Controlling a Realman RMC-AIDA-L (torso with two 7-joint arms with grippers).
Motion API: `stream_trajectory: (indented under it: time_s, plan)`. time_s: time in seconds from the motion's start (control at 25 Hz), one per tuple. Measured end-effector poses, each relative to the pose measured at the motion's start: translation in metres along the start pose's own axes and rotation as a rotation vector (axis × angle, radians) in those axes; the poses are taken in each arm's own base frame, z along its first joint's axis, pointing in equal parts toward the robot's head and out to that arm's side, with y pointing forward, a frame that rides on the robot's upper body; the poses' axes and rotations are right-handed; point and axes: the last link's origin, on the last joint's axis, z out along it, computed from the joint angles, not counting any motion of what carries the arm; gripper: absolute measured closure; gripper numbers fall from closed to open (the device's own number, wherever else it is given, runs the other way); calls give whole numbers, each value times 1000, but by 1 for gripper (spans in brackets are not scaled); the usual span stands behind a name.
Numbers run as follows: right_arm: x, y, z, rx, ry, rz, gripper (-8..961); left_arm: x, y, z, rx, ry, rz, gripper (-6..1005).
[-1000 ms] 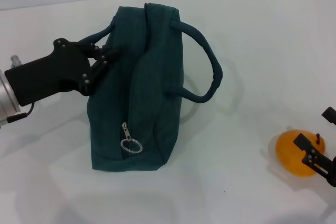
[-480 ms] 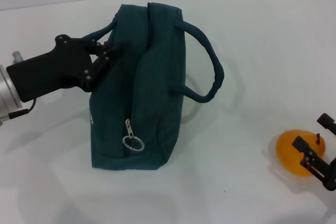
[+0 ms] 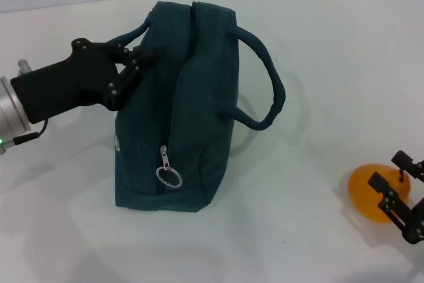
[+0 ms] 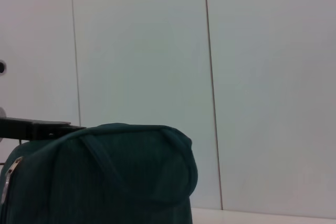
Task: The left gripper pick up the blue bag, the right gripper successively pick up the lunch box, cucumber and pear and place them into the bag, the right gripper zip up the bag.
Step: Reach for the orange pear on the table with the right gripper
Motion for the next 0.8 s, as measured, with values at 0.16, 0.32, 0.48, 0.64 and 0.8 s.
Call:
stream_trajectory:
  time_s: [0.16,0.32,0.48,0.64,0.8]
  plan:
    - [-1,0,-1,11,-8,-9,414,0,0,0,1,1,4,954]
    - [-1,-1,-2,20,-9,-14,478,-1,1,-1,2,1,1,954]
    - [0,-1,-3,24,-3,-15,536,0,1,0,0,6,0,954]
    - [2,-2,-3,32,13,-17,651,0,1,0,-1,9,-2,954]
    - [2,-5,-3,58,15,-21,776,0,2,0,-3,11,-4,954]
